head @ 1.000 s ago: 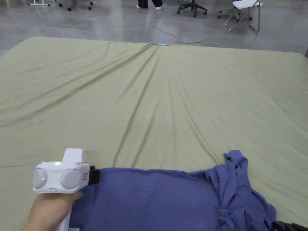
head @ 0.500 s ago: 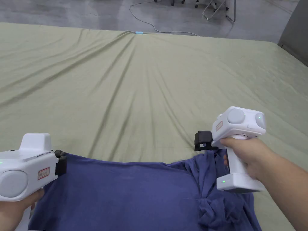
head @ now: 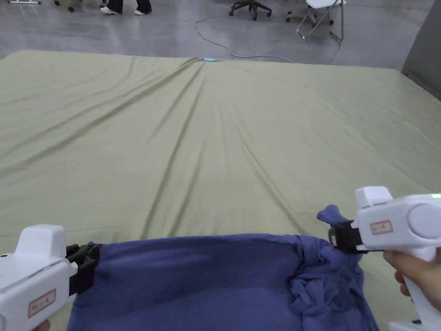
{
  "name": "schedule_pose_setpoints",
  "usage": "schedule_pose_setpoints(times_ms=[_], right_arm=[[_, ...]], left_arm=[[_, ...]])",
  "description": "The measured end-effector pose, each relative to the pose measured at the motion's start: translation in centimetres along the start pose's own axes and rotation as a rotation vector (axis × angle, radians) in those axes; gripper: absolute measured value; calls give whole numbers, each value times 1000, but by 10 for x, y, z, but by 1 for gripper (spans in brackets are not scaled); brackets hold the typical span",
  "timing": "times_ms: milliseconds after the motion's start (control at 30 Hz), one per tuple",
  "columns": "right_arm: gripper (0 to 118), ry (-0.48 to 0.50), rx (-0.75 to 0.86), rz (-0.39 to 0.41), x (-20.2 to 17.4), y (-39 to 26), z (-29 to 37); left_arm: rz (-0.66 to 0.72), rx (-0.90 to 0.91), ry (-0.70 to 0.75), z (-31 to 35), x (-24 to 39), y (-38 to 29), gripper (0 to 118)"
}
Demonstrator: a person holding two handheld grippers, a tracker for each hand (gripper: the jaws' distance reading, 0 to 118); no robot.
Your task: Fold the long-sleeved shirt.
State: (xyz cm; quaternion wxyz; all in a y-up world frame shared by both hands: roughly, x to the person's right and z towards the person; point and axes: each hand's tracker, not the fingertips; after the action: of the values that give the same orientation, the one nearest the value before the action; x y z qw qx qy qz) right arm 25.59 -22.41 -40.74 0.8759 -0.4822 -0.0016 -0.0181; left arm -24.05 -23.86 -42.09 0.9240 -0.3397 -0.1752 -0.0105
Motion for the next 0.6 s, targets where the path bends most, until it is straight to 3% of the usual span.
schedule_pose_setpoints(times_ms=[100, 200, 267, 367, 433, 500, 600], right_arm=[[16, -24, 10, 43, -7, -62, 35], [16, -154, -29, 203, -25, -120, 46], [16, -95, -107, 175, -34, -151, 42], [16, -111, -144, 186, -43, -177, 34], [16, -89, -202, 129, -40, -184, 24], [16, -97, -234, 81, -33, -188, 10], [17, -47, -267, 24, -22, -175, 5]], left_arm=[[-37, -47, -7, 31, 5, -24, 1], [-91, -146, 25, 46, 8, -56, 1], [-85, -210, 32, 49, 9, -77, 1], [-52, -284, 52, 49, 10, -105, 1], [-23, -328, 68, 43, 5, -118, 1], [97, -385, 99, 27, -1, -129, 1], [179, -314, 113, 20, -3, -131, 5]])
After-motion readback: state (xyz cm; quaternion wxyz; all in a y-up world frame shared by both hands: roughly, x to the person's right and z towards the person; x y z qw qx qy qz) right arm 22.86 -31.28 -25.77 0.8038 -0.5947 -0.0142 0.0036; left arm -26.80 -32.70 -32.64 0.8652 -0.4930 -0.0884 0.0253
